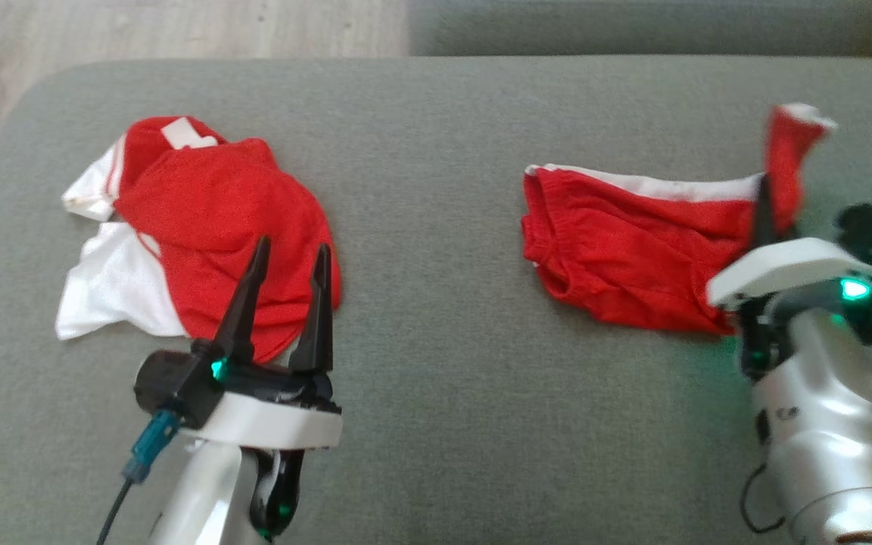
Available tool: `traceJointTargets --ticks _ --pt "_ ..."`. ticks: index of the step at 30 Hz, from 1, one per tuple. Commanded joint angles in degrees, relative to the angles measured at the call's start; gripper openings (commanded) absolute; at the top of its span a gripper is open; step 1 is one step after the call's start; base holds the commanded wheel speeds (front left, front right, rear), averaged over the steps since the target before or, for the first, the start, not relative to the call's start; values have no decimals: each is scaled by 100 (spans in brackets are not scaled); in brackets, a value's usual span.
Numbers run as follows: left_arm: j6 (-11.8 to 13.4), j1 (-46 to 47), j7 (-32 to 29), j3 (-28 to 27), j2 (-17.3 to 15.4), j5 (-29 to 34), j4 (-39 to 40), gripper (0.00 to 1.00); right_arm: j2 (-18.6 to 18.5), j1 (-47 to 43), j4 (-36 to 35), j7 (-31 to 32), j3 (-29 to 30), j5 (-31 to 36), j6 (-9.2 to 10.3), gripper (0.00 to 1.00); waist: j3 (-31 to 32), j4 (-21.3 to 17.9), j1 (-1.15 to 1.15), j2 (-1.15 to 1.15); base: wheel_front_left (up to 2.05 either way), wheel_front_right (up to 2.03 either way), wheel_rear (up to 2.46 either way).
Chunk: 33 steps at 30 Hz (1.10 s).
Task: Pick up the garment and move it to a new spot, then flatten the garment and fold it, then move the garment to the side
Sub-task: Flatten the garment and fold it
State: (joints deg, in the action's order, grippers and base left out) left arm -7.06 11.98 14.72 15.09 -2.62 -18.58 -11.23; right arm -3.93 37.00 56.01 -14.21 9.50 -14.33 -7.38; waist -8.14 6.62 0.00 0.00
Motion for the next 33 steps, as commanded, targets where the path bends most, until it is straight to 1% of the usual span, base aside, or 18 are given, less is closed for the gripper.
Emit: traceJointTargets --ticks 1,4,7,13,18,20,21,22,26,28,29,31,33 --pt "7 57 28 -151 -26 6 145 100 103 181 -180 -75 -517 -294 -11 0 101 127 0 0 0 0 0" --pt "11 8 28 -140 -26 1 132 100 103 57 -333 -76 -1302 -912 -11 0 170 252 0 0 0 0 0" --pt "18 -28 28 -134 -26 3 127 100 104 -47 -448 -76 -1888 -1290 -11 0 218 379 0 0 0 0 0" --pt "25 -84 28 -126 -26 9 129 100 104 -150 -379 -77 -2720 -1648 -11 0 246 606 0 0 0 0 0" --pt "28 -98 28 -127 -26 2 136 100 104 -200 -202 -67 -3315 -1867 -11 0 232 684 0 0 0 0 0" --pt "38 -105 28 -120 -26 -7 136 100 104 -225 -73 37 -3560 -1969 -11 0 236 689 0 0 0 0 0" --pt "42 -112 28 -118 -26 -10 135 100 104 -231 -49 52 -3699 -2004 -11 41 238 683 0 0 0 0 0" --pt "46 -113 28 -114 -26 -10 134 100 104 -257 -71 82 -3842 -2099 -11 100 238 673 0 0 0 0 0" --pt "60 -81 28 -159 -26 2 139 100 105 -339 -419 220 -4563 -2450 -11 100 239 551 0 0 0 0 0" --pt "60 -62 28 -193 -26 16 149 100 105 -300 -546 170 -4783 -2500 -11 100 248 454 0 0 0 0 0" --pt "60 -62 28 -193 -26 16 149 100 105 -300 -546 170 -4783 -2500 -11 100 248 454 0 0 0 0 0" --pt "58 -51 28 -228 -26 31 166 100 105 -216 -627 72 -4849 -2455 -11 100 265 336 0 0 0 0 0" --pt "58 -38 28 -285 -26 48 197 100 105 -118 -690 -16 -4744 -2338 -11 100 279 200 0 0 0 0 0"
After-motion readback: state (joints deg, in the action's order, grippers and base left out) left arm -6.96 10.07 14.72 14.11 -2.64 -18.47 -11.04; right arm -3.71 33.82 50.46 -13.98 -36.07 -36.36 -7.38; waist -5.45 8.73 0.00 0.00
